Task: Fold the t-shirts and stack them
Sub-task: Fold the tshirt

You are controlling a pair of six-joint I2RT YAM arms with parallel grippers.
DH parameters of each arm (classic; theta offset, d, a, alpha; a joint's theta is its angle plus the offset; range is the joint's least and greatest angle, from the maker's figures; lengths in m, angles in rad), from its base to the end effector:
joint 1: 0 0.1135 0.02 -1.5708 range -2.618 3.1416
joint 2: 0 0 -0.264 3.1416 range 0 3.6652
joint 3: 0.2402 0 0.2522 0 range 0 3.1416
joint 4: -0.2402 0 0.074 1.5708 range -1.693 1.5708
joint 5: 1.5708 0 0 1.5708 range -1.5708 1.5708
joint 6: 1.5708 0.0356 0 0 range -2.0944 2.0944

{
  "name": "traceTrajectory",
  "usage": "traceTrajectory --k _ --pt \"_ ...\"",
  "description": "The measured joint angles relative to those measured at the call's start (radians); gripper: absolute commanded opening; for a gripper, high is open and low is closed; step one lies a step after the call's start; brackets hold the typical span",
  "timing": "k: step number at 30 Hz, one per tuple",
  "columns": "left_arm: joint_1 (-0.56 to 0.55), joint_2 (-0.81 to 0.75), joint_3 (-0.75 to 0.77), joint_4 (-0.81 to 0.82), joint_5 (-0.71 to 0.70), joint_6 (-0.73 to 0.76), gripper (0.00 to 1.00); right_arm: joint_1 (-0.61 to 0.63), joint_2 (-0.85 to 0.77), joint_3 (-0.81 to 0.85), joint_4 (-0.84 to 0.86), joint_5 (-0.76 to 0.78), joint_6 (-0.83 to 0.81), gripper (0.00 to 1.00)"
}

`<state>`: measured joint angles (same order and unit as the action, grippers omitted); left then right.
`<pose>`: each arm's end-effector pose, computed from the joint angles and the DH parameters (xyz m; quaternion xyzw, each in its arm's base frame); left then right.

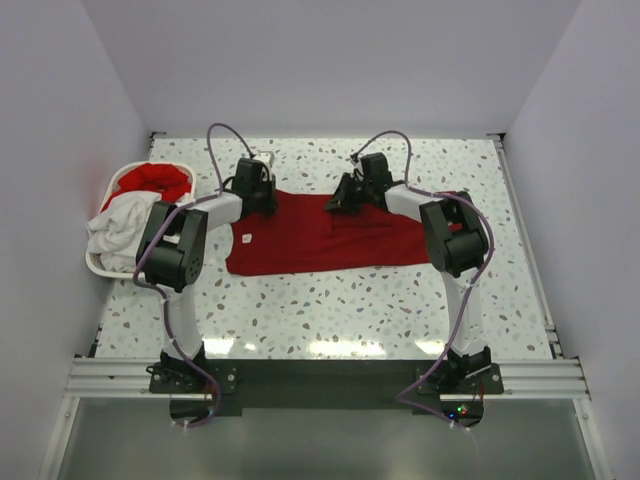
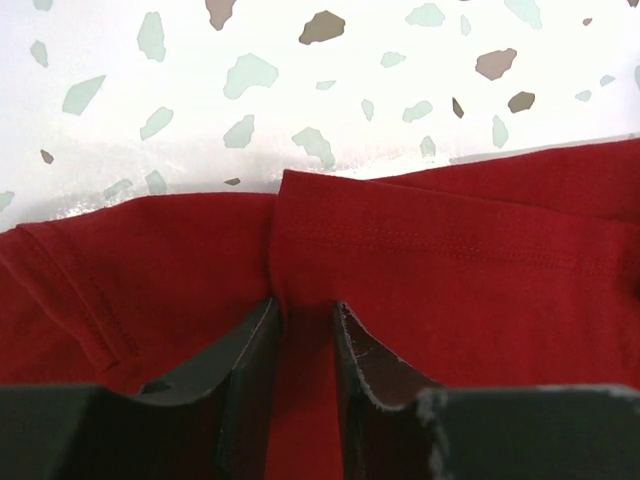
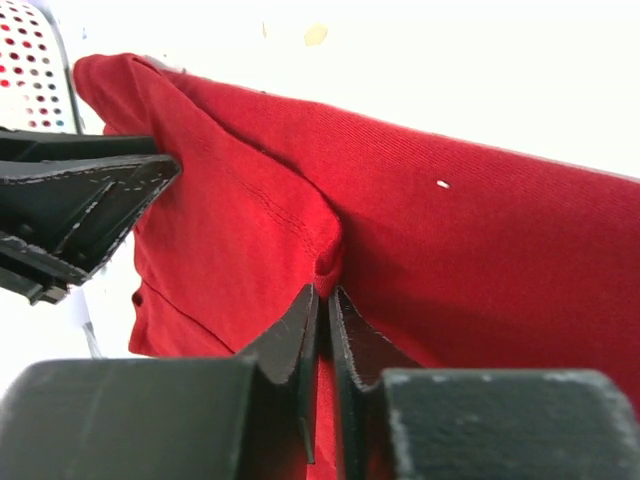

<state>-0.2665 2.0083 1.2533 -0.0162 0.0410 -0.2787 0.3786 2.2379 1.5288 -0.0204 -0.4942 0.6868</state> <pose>0.4144 -0.1146 0.1521 0.0024 0.9210 -0.1230 0.3697 0.4461 0.1956 0.1367 0.0372 0.8899 0.3934 0.2277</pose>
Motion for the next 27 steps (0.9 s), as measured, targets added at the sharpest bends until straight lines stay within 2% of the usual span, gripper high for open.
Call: traceTrajectory --k 4,7,20,27 --pt "0.0 0.0 0.0 0.0 0.0 0.003 0.16 0.001 0.0 0.016 -0.001 -0.012 -0.003 0.0" --pt "0.0 -0.001 0.0 0.002 -0.002 0.002 0.01 0.005 0.0 0.035 -0.002 -0.022 -0.013 0.0" --pt "0.0 -0.135 -0.021 0.018 -0.105 0.01 0.0 0.023 0.0 0.142 -0.043 -0.022 -0.071 0.0" --pt "0.0 -0.146 -0.047 0.035 -0.158 0.01 0.0 0.023 0.002 0.194 -0.071 -0.021 -0.103 0.0"
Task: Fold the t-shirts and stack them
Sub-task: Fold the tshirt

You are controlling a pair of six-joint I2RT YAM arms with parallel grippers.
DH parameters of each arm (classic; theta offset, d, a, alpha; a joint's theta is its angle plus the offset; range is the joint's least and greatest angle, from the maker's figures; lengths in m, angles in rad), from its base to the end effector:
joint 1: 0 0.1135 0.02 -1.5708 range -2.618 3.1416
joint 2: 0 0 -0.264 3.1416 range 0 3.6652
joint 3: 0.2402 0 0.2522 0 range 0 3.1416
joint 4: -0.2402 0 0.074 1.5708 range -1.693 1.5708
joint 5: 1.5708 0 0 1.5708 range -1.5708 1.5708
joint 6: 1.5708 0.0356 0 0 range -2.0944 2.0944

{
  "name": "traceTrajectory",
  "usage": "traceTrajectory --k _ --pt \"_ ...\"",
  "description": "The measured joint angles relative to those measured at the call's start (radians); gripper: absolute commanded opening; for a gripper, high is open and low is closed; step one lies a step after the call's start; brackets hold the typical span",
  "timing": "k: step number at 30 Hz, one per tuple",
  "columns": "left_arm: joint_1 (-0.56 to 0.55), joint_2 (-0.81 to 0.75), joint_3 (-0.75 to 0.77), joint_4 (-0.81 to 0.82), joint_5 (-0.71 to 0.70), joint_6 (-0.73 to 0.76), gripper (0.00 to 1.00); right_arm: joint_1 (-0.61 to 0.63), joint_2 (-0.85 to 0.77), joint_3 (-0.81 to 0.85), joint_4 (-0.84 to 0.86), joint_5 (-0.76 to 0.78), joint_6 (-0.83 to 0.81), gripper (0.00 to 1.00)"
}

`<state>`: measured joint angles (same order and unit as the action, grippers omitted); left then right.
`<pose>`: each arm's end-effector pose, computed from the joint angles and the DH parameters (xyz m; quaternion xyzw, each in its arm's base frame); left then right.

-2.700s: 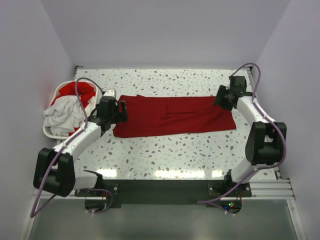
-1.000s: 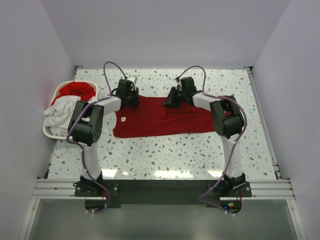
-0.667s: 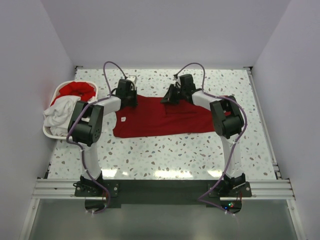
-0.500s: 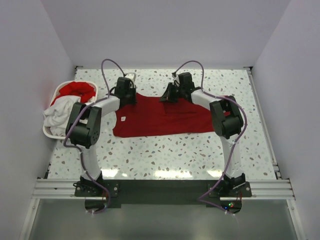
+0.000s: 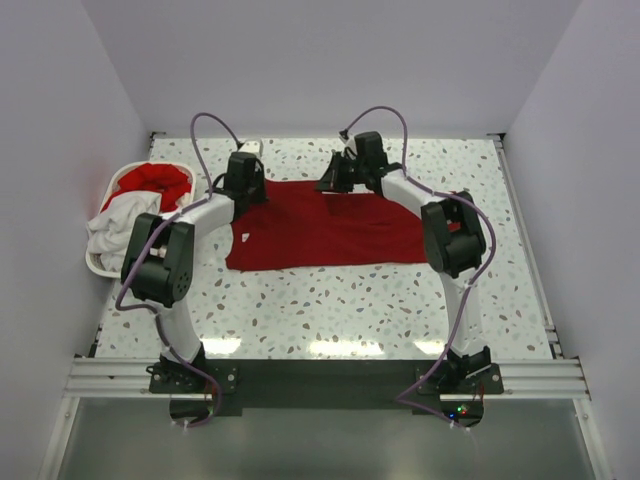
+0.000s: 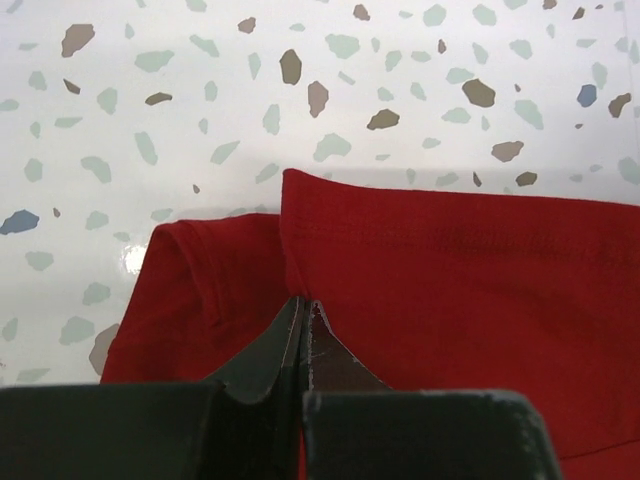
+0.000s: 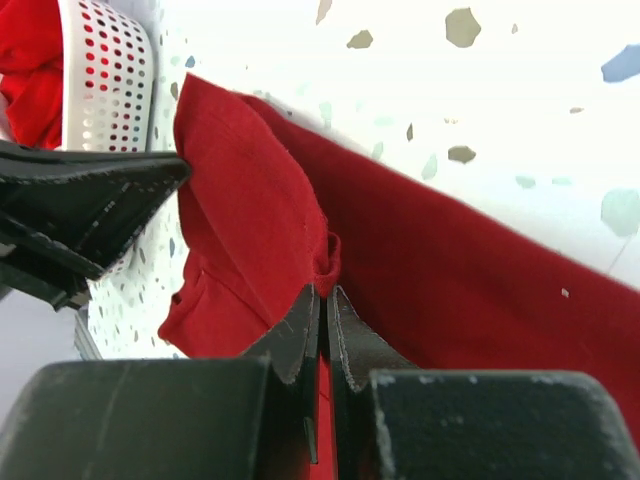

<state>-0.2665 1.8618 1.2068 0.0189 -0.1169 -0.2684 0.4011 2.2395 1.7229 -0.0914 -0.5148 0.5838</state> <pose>0.4010 -0.1052 0.1998 -0.0272 0.8912 -0.0686 0.4475 0.4650 0.2162 0.1918 -0.0392 0.8643 0.4105 0.2879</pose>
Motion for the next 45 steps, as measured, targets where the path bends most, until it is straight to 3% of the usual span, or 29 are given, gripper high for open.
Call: traceTrajectory --k 8,12,14,15,16,19,21,27,33,35,40,45 --pt "0.0 0.003 -0.022 0.011 -0.032 -0.001 0.0 0.001 0.082 0.075 -0.035 0.009 -0.043 0.01" --pt "0.0 0.013 -0.041 0.017 -0.045 -0.001 0.02 0.001 0.112 0.081 -0.075 0.027 -0.07 0.07" --pt "0.0 0.018 -0.044 0.017 -0.048 0.0 0.15 0.003 0.126 0.097 -0.099 0.034 -0.086 0.15" --pt "0.0 0.019 -0.044 0.017 -0.049 0.0 0.24 0.003 0.129 0.108 -0.112 0.042 -0.097 0.24" --pt "0.0 0.019 -0.044 0.016 -0.053 0.002 0.51 0.003 0.13 0.113 -0.127 0.053 -0.107 0.28" --pt "0.0 0.017 -0.044 0.015 -0.068 -0.003 0.73 0.005 0.121 0.119 -0.163 0.093 -0.148 0.41" --pt "0.0 0.002 -0.046 -0.002 -0.078 -0.004 0.74 0.005 0.095 0.114 -0.212 0.143 -0.19 0.46" --pt "-0.008 -0.188 -0.105 -0.086 -0.107 -0.019 0.76 -0.002 -0.117 -0.004 -0.324 0.293 -0.312 0.48" --pt "-0.062 -0.473 -0.289 -0.141 -0.158 -0.105 0.82 -0.059 -0.398 -0.263 -0.331 0.35 -0.342 0.48" --pt "-0.068 -0.525 -0.366 -0.16 -0.183 -0.14 0.88 -0.101 -0.457 -0.359 -0.317 0.352 -0.336 0.48" --pt "-0.067 -0.558 -0.521 -0.255 -0.262 -0.231 0.92 -0.248 -0.537 -0.585 -0.305 0.365 -0.291 0.48" --pt "-0.067 -0.558 -0.558 -0.288 -0.284 -0.287 0.91 -0.356 -0.595 -0.706 -0.303 0.398 -0.24 0.49"
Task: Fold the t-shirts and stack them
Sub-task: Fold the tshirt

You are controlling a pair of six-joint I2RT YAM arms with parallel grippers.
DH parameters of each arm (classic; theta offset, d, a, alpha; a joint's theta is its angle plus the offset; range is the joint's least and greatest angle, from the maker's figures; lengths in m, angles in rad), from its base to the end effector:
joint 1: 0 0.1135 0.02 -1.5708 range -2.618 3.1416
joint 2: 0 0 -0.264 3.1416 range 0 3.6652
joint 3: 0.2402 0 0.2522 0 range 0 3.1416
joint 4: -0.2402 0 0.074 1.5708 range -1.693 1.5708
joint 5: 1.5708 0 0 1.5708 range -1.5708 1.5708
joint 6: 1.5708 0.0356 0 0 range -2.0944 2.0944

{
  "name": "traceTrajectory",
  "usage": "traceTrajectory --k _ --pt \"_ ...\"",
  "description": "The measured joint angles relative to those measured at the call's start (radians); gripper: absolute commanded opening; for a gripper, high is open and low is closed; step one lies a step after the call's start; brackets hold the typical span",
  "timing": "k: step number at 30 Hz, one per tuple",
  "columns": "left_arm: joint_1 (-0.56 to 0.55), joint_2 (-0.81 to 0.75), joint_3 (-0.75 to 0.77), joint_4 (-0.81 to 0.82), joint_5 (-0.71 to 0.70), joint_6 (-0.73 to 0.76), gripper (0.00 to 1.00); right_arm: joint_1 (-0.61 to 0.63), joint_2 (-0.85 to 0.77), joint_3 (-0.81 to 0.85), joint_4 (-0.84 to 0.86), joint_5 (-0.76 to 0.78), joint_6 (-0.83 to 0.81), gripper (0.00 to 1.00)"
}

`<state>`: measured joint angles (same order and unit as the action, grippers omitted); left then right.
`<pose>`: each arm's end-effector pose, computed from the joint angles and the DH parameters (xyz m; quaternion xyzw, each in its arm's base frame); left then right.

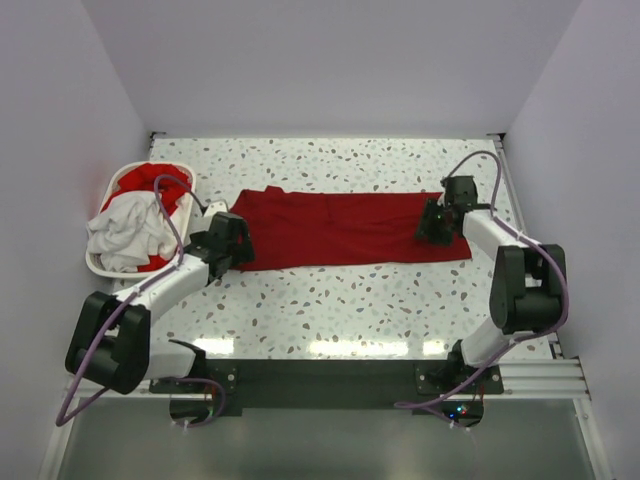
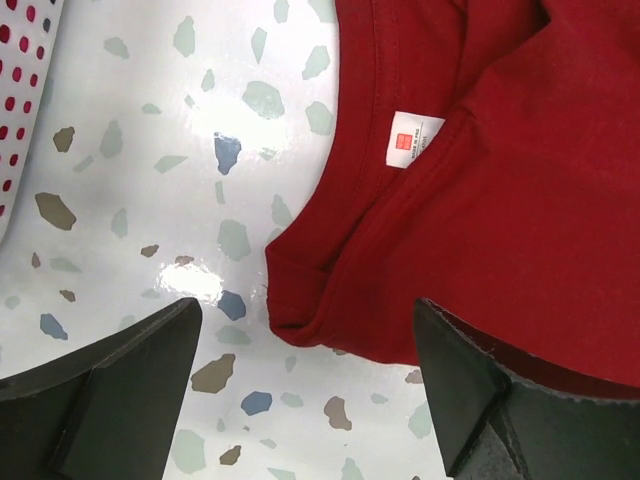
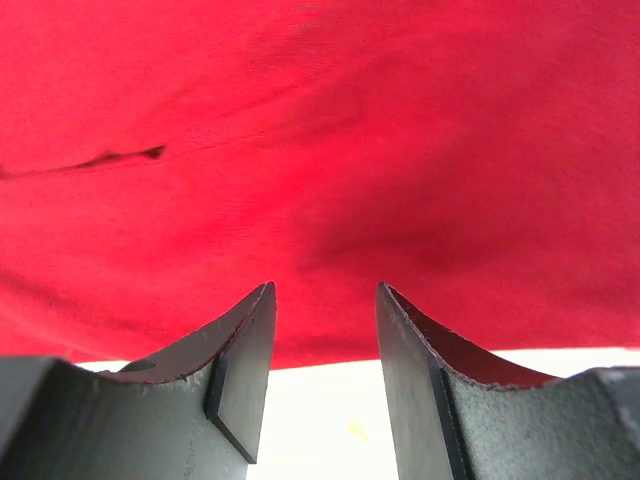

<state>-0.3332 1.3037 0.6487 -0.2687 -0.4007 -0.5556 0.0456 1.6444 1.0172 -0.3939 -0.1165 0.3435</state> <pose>0.2365 -0.0672 0.1813 -0.1660 0.9164 0.0364 0.3624 0.3296 0.0192 0.1884 0.1270 0.9525 0.1074 0.2550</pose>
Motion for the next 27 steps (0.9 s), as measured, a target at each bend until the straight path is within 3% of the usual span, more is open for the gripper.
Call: traceTrajectory --k 5,11,14,15,19,27 --pt "0.0 0.034 0.0 0.007 -0.001 -0.041 0.85 -0.095 -0.058 -0.085 0.056 -0.005 0.069 0.48" --pt "0.0 0.071 0.0 0.016 -0.001 -0.088 0.66 -0.223 -0.068 -0.177 0.134 -0.019 0.145 0.48" --pt "0.0 0.074 -0.007 0.021 -0.005 -0.112 0.39 -0.277 -0.07 -0.217 0.172 -0.052 0.181 0.47" --pt "0.0 0.074 -0.011 0.021 -0.008 -0.121 0.25 -0.291 -0.073 -0.225 0.185 -0.059 0.192 0.47" --pt "0.0 0.074 -0.032 0.02 -0.023 -0.143 0.0 -0.352 -0.079 -0.261 0.238 -0.114 0.24 0.47" --pt "0.023 0.057 -0.041 -0.006 -0.041 -0.184 0.0 -0.492 -0.117 -0.313 0.253 -0.146 0.3 0.46"
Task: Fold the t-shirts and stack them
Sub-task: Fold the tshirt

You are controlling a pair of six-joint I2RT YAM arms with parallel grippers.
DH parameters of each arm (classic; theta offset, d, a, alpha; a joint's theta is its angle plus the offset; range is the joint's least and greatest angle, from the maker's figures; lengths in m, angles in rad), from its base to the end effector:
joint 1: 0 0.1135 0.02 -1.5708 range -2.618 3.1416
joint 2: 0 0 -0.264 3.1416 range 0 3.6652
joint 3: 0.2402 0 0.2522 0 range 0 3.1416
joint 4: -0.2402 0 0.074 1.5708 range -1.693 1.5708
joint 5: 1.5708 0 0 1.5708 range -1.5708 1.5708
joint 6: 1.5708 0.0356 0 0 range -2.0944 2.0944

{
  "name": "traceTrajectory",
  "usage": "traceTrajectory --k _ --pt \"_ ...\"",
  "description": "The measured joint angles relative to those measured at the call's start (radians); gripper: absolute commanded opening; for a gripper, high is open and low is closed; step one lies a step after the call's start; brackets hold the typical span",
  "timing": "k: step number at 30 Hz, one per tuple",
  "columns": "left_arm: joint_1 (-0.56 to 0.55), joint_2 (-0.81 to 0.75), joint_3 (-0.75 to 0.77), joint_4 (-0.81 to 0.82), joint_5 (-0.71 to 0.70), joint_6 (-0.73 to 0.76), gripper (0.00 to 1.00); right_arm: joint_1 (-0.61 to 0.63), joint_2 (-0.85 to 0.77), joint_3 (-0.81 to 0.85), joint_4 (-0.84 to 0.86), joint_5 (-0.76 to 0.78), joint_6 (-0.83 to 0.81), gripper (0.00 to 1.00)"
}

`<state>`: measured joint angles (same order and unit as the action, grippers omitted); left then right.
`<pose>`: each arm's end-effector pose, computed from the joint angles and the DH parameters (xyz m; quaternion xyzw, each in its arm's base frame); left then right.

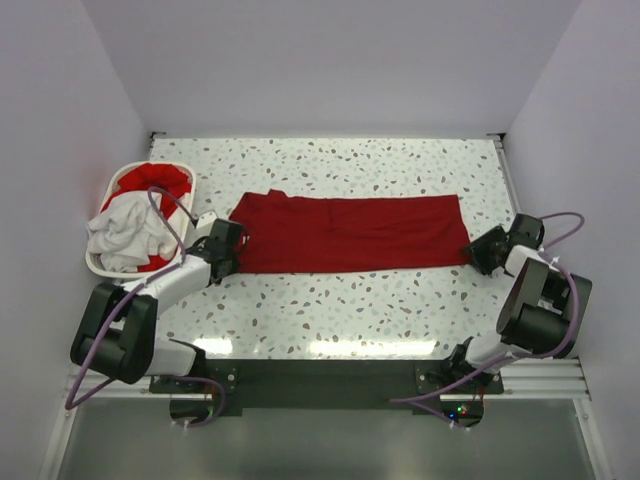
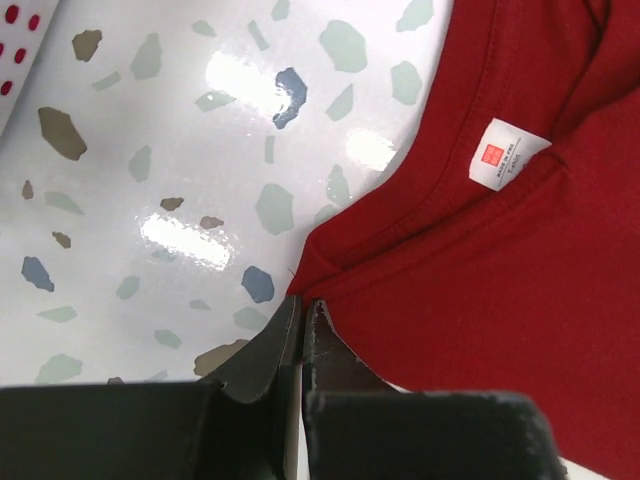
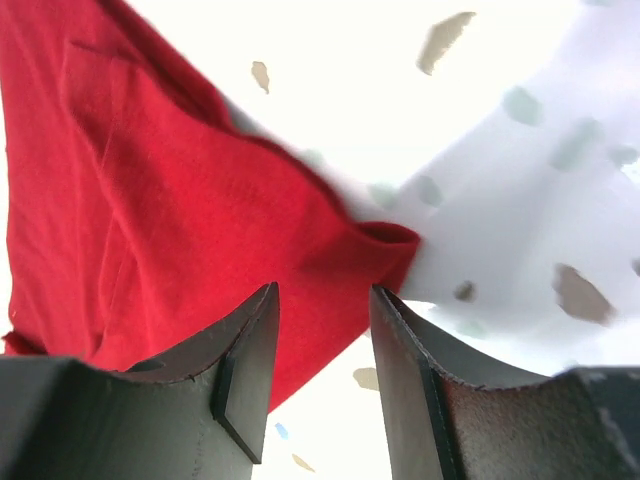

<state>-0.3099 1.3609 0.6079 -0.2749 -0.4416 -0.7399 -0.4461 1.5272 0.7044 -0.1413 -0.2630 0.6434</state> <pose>0.2328 -0.0586 0.1571 -0.2579 0.9058 0.0515 0.3321 0.2574 -0.1128 0.1495 0.4568 0.8295 0.1537 0.2824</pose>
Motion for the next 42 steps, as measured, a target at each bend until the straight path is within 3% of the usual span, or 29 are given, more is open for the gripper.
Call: traceTrajectory --k 2,5,6,9,12,20,25,33,42 --pt "0.007 -0.005 -0.002 -0.014 0.0 -0.009 0.07 -0.007 -0.023 -0.01 -0.018 0.019 0.0 0.46" --pt "0.009 -0.03 -0.014 -0.037 -0.002 -0.011 0.37 -0.007 -0.053 -0.018 -0.057 0.05 -0.016 0.46" --pt "0.01 -0.043 -0.02 -0.049 -0.007 -0.014 0.55 -0.008 -0.061 -0.02 -0.065 0.061 -0.02 0.46" --pt "0.018 -0.094 -0.03 -0.079 -0.025 0.001 0.75 0.003 -0.103 -0.023 -0.093 0.073 -0.047 0.46" --pt "0.019 -0.146 -0.029 -0.092 -0.042 0.028 0.85 0.081 -0.144 0.0 -0.113 0.09 -0.102 0.45" --pt "-0.074 -0.265 0.018 -0.076 -0.103 0.2 0.97 0.512 -0.038 0.248 -0.151 0.087 -0.379 0.44" --pt "-0.106 -0.329 0.018 -0.004 -0.094 0.348 0.99 0.661 0.127 0.399 -0.23 0.09 -0.571 0.44" --pt "-0.106 -0.342 -0.026 0.097 -0.028 0.481 0.99 0.735 0.316 0.583 -0.403 0.1 -0.807 0.44" --pt "-0.106 -0.337 -0.028 0.13 0.011 0.516 0.99 0.747 0.383 0.679 -0.482 0.144 -0.936 0.44"
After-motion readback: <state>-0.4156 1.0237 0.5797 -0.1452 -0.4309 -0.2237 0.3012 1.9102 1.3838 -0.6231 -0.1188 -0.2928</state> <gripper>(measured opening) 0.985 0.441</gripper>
